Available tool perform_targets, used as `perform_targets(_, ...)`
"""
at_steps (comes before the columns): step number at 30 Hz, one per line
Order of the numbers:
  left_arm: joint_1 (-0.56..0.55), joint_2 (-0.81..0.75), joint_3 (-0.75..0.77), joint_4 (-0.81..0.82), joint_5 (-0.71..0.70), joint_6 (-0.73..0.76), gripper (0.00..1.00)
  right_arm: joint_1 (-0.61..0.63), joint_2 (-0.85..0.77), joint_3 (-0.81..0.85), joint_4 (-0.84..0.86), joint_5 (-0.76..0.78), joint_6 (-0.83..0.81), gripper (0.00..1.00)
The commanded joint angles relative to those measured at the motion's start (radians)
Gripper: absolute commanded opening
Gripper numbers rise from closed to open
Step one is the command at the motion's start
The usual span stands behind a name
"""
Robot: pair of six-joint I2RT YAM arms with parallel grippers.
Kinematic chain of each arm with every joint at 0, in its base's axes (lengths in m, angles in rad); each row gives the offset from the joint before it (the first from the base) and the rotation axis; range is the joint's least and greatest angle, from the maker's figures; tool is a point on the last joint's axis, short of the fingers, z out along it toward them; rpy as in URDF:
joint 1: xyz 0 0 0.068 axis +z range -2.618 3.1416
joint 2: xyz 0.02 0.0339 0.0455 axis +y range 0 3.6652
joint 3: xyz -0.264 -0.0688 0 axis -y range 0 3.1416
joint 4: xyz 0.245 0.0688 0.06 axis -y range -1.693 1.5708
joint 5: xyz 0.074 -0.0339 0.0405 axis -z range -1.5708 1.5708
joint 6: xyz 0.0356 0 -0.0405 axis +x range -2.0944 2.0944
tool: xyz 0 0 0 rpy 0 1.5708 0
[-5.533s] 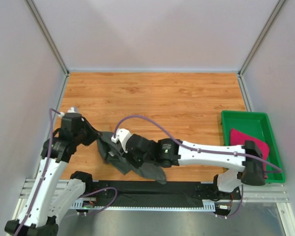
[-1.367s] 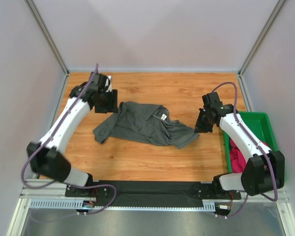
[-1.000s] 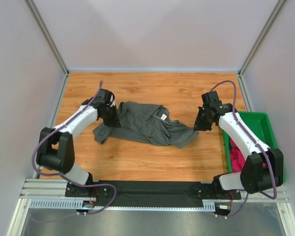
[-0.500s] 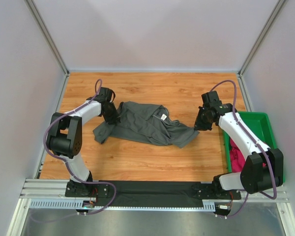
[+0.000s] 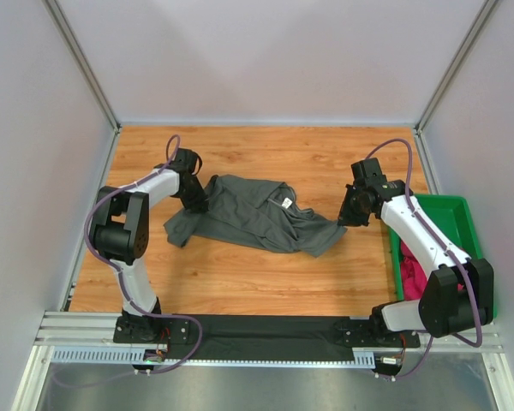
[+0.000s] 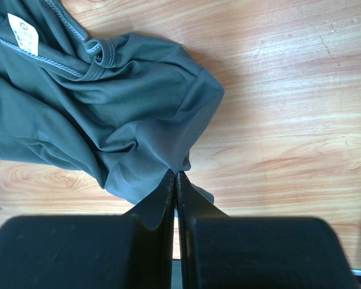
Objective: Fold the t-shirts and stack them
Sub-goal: Flatten the tshirt out
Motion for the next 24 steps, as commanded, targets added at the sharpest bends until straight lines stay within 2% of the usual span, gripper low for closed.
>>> perform_targets(1, 0.006, 0.018, 0.036, -0.013, 0.003, 0.011, 0.24, -0.001, -0.005, 0.032, 0.033, 0.017, -0.003, 0.0)
perform_targets(5, 0.006, -0.031, 0.032, -0.041, -0.013, 0.033, 0.03, -0.001, -0.008, 0.035, 0.036, 0.015, -0.003, 0.0)
perform_targets(6, 0.006, -0.042, 0.035, -0.054, -0.019, 0.039, 0.0, -0.001, -0.008, 0.036, 0.034, 0.015, -0.005, 0.0)
perform_targets(14, 0.006, -0.287, 0.11, -0.222, -0.023, 0.122, 0.0, -0.036, 0.007, 0.11, -0.022, 0.102, -0.018, 0.0)
perform_targets(17, 0.006, -0.344, 0.205, -0.278, 0.002, 0.148, 0.0, -0.061, 0.02, 0.184, -0.013, 0.118, -0.017, 0.0)
perform_targets(20, 0.018, -0.341, 0.361, -0.321, 0.016, 0.178, 0.0, -0.084, 0.052, 0.314, 0.02, 0.109, -0.003, 0.0)
perform_targets(23, 0.087, -0.282, 0.557, -0.324, 0.121, 0.142, 0.0, -0.099, 0.137, 0.525, 0.042, 0.121, 0.005, 0.0)
perform_targets(24, 0.109, -0.259, 0.67, -0.323, 0.173, 0.128, 0.0, -0.104, 0.158, 0.585, 0.039, 0.116, 0.008, 0.0)
